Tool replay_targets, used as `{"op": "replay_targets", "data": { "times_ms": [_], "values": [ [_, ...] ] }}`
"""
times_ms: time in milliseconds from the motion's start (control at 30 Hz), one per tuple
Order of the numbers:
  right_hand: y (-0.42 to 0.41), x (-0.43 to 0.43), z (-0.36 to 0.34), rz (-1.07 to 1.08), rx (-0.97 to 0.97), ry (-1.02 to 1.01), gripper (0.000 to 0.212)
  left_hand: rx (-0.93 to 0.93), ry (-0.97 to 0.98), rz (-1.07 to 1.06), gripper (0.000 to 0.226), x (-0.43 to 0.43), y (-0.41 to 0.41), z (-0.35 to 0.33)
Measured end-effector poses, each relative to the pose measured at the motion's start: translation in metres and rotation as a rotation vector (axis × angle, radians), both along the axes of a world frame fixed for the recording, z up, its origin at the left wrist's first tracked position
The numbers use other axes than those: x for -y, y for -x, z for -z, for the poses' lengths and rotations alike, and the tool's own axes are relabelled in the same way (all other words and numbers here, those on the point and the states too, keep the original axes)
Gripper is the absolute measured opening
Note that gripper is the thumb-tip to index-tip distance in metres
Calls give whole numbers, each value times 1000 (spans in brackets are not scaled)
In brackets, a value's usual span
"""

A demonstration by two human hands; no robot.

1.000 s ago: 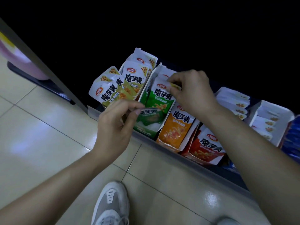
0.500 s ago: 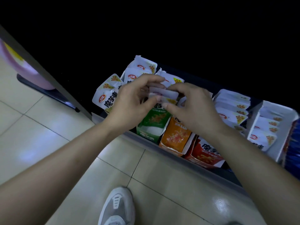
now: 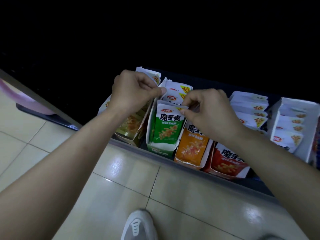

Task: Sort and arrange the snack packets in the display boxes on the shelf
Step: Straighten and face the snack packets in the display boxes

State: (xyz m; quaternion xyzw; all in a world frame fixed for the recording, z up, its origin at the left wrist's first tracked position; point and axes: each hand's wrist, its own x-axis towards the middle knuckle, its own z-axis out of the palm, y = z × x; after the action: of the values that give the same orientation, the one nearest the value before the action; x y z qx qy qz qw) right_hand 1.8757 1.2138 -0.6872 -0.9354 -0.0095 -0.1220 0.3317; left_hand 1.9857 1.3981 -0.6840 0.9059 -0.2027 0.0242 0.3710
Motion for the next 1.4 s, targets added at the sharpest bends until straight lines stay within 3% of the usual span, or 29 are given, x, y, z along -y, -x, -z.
{"op": "replay_targets", "data": {
  "times_ms": [200,367,567,667,800,900,1033,1167,1267,1400],
  "values": [
    [2,0,0,-52,-6,39,12,-85,48,-23,43,5,0,-10],
    [3,1,0,-58,-10,29,10,-109,2,-35,17,5,-1,-14],
    [2,0,1,-59,-1,50,8,-64,30,-56,15,-5,7,-4],
    [1,0,1,-38,-1,70,7,-23,154,-110,14,-13,22,-1],
    [-1,0,0,-7,-5,50,6,-47,501,-247,11,-24,55,-10],
    [-2,0,1,23,-10,29,1,72,656,-315,9,-30,76,-21],
    [-3,0,2,71,3,33,12,277,769,-348,8,-38,79,-34],
    [-4,0,2,93,-16,-2,26,299,767,-302,12,-41,75,-34],
    [-4,0,-1,97,-43,-43,33,200,757,-175,4,-35,76,-22],
    [-4,1,-1,48,-72,-82,34,56,642,3,14,-24,78,3]
  ]
}}
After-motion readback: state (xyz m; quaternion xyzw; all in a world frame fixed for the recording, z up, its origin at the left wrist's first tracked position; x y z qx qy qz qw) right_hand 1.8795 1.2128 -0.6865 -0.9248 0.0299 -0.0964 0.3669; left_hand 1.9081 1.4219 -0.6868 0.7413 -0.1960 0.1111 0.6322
